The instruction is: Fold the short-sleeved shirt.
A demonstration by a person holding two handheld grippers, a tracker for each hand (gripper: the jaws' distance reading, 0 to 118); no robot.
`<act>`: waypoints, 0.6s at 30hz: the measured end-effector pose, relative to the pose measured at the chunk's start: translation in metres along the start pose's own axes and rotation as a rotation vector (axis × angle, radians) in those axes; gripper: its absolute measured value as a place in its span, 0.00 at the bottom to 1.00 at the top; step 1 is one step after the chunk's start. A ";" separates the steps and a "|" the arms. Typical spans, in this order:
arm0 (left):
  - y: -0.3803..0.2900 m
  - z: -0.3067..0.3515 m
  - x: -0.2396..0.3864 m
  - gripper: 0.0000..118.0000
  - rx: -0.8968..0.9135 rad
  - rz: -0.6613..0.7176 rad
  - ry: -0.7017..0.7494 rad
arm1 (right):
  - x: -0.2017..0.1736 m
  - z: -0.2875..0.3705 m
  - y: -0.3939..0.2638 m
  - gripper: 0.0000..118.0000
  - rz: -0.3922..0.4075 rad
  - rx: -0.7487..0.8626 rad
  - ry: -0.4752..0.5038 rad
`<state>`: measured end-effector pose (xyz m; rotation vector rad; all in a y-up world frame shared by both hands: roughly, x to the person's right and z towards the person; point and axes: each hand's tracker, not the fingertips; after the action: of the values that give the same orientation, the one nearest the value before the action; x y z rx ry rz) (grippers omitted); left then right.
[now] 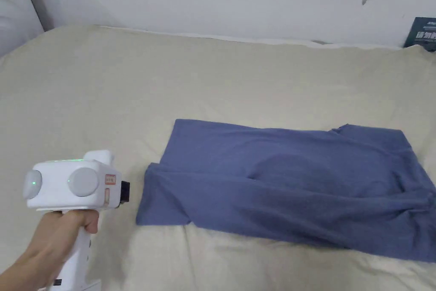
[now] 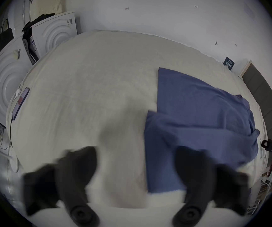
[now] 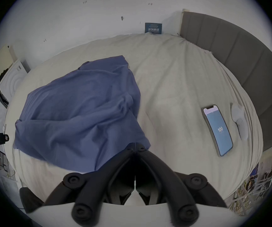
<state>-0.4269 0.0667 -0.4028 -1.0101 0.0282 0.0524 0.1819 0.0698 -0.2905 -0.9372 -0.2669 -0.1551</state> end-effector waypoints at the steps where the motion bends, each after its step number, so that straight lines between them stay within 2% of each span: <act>1: -0.004 0.002 0.002 0.00 -0.046 -0.008 -0.017 | -0.002 0.001 -0.008 0.00 -0.004 -0.015 0.024; 4: -0.011 -0.015 -0.006 0.00 -0.068 0.037 -0.125 | -0.007 0.005 -0.023 0.01 -0.020 -0.041 0.051; 5: -0.011 -0.018 -0.004 0.07 -0.079 0.030 -0.154 | -0.009 0.007 -0.026 0.01 -0.017 -0.040 0.040; 6: -0.009 -0.022 0.000 0.63 -0.080 0.015 -0.156 | -0.010 0.007 -0.029 0.01 -0.012 -0.037 0.045; 7: -0.015 -0.026 0.012 1.00 -0.111 -0.006 -0.145 | -0.012 0.007 -0.031 0.01 -0.009 -0.041 0.055; 8: -0.021 -0.024 0.019 0.97 -0.170 -0.098 -0.116 | -0.009 0.007 -0.026 0.01 -0.011 -0.043 0.061; 9: -0.013 -0.030 0.023 0.96 -0.096 -0.016 -0.123 | -0.010 0.006 -0.026 0.01 -0.013 -0.041 0.063; 11: -0.010 -0.039 0.027 0.96 -0.103 -0.028 -0.060 | -0.012 0.003 -0.028 0.01 -0.015 -0.042 0.068; 12: -0.008 -0.043 0.030 0.92 -0.095 -0.074 -0.043 | -0.009 0.002 -0.021 0.01 -0.017 -0.045 0.071; 13: -0.009 -0.046 0.034 0.73 -0.137 -0.113 -0.023 | -0.009 0.000 -0.020 0.01 -0.015 -0.048 0.071; 14: -0.010 -0.046 0.035 0.27 -0.163 -0.128 -0.024 | -0.009 -0.002 -0.020 0.01 -0.013 -0.049 0.070; 15: -0.012 -0.043 0.035 0.04 -0.134 -0.113 -0.052 | -0.009 -0.004 -0.021 0.01 -0.010 -0.048 0.073; 16: -0.014 -0.038 0.038 0.04 -0.091 -0.091 -0.044 | -0.003 -0.005 -0.015 0.04 -0.010 -0.048 0.079; 17: -0.012 -0.036 0.038 0.04 -0.122 -0.100 -0.052 | -0.002 -0.007 -0.015 0.26 -0.011 -0.045 0.083; 18: -0.014 -0.034 0.038 0.04 -0.123 -0.074 -0.065 | -0.003 -0.010 -0.015 0.79 -0.014 -0.037 0.073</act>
<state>-0.3881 0.0316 -0.4115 -1.1311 -0.0726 0.0197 0.1769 0.0530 -0.2848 -0.9645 -0.2037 -0.2070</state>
